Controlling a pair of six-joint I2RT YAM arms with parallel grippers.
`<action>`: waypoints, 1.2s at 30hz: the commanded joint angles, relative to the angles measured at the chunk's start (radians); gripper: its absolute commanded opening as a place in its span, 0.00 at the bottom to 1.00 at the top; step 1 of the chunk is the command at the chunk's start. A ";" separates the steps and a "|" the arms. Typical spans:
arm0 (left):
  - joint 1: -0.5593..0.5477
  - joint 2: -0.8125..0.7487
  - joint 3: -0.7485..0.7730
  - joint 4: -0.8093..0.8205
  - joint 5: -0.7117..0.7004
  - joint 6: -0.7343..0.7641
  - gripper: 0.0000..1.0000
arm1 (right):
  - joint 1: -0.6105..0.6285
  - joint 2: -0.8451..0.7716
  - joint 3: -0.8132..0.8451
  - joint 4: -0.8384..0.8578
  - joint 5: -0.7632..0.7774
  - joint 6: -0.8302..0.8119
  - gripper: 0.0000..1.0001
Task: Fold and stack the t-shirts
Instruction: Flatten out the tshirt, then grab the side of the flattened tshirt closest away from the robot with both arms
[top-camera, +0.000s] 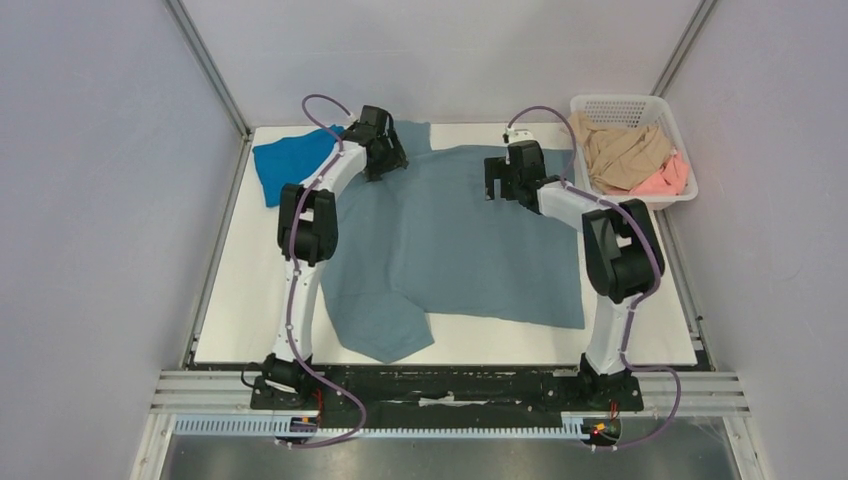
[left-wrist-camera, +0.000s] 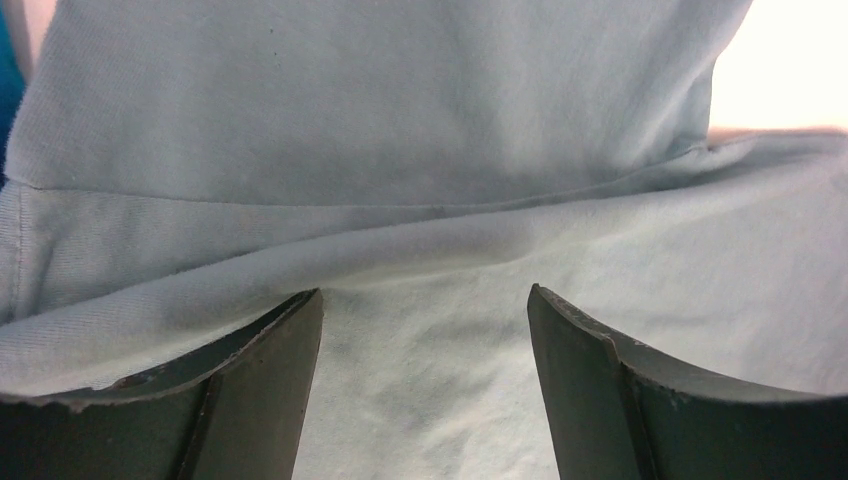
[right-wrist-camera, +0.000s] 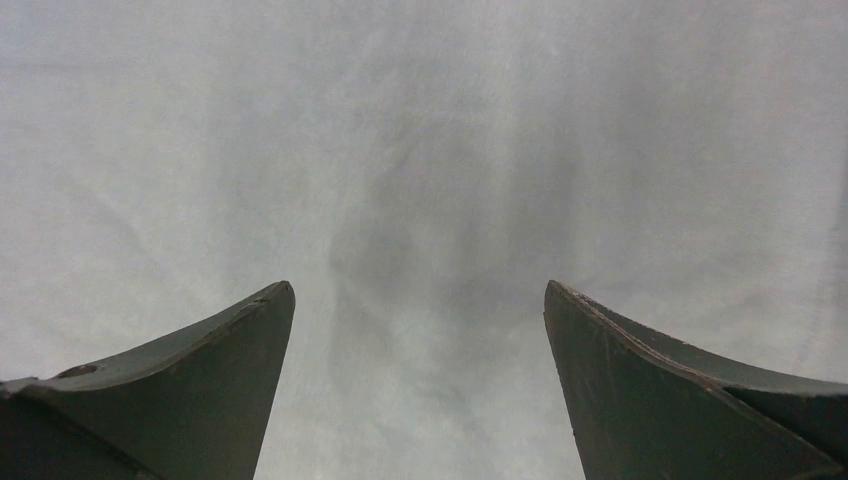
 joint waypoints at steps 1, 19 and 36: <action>-0.040 -0.149 -0.083 -0.069 0.008 0.082 0.81 | 0.011 -0.275 -0.144 0.061 -0.016 0.026 0.98; -0.582 -1.343 -1.383 -0.141 -0.331 -0.306 0.80 | 0.006 -1.065 -0.882 0.176 -0.157 0.246 0.98; -0.867 -1.381 -1.618 -0.172 -0.251 -0.581 0.60 | 0.006 -1.104 -0.955 0.150 -0.116 0.247 0.98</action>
